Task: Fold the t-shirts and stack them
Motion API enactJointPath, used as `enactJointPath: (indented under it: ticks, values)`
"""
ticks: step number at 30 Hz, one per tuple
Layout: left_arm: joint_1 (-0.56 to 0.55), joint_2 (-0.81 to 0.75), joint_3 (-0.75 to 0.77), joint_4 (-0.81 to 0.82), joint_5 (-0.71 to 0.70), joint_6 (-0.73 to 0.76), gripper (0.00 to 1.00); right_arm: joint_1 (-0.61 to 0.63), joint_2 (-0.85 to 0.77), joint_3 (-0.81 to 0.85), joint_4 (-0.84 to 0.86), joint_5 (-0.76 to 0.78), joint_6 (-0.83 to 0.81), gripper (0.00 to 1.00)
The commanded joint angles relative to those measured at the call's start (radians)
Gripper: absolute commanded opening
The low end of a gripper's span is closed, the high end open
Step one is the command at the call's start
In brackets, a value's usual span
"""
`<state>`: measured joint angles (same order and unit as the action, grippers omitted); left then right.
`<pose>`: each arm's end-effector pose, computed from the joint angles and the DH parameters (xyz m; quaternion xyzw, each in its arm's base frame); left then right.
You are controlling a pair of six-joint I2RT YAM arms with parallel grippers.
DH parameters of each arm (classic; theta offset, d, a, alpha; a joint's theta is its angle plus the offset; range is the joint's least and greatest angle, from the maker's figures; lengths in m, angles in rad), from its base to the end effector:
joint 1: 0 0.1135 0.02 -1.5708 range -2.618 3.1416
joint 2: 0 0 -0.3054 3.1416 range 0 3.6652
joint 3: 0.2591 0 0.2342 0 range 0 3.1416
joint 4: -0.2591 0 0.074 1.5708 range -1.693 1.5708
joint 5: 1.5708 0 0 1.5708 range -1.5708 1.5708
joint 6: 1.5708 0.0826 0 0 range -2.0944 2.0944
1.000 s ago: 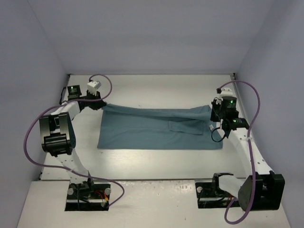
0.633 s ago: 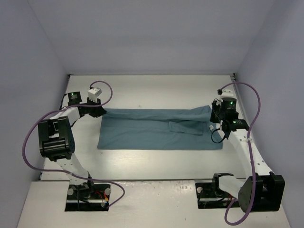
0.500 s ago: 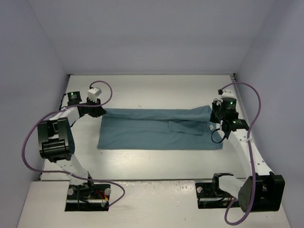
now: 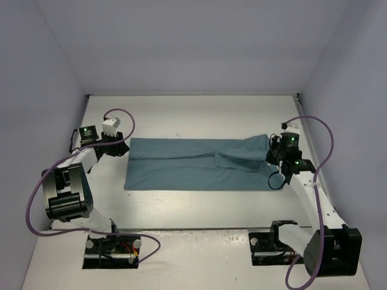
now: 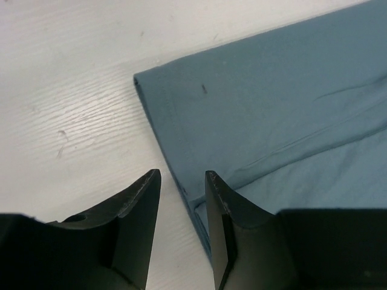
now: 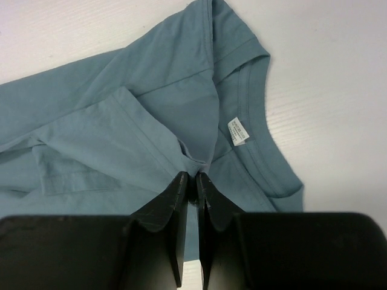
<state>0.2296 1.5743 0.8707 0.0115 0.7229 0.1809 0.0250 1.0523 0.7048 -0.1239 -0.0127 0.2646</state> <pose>0.3408 0.0235 0.2314 0.1298 0.8500 -0.2322 0.4547 0.2413 0.0071 0.2870 0.0986 0.8469 0.0807 0.5162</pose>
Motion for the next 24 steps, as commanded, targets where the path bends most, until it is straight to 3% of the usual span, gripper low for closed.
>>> enactJointPath:
  ticks: [1, 4, 8, 10, 16, 24]
  values:
    - [0.017, -0.076, 0.068, 0.11, 0.019, -0.111, 0.33, 0.001, -0.055, 0.006, 0.029, 0.02, 0.049, 0.2]
    - [-0.008, -0.07, 0.172, 0.071, -0.028, -0.17, 0.33, 0.023, -0.072, 0.042, 0.028, 0.023, 0.002, 0.3]
    - [-0.176, -0.049, 0.341, -0.189, -0.223, -0.092, 0.33, 0.058, -0.059, 0.136, 0.031, 0.05, -0.061, 0.42]
    - [-0.246, -0.031, 0.363, -0.231, -0.318, -0.136, 0.33, 0.058, -0.002, 0.169, 0.031, 0.047, -0.091, 0.45]
    - [-0.333, 0.066, 0.363, -0.249, -0.408, -0.285, 0.33, 0.052, 0.26, 0.273, 0.039, -0.078, -0.111, 0.4]
    - [-0.407, 0.165, 0.388, -0.277, -0.406, -0.325, 0.32, 0.086, 0.524, 0.347, 0.055, -0.259, -0.156, 0.3]
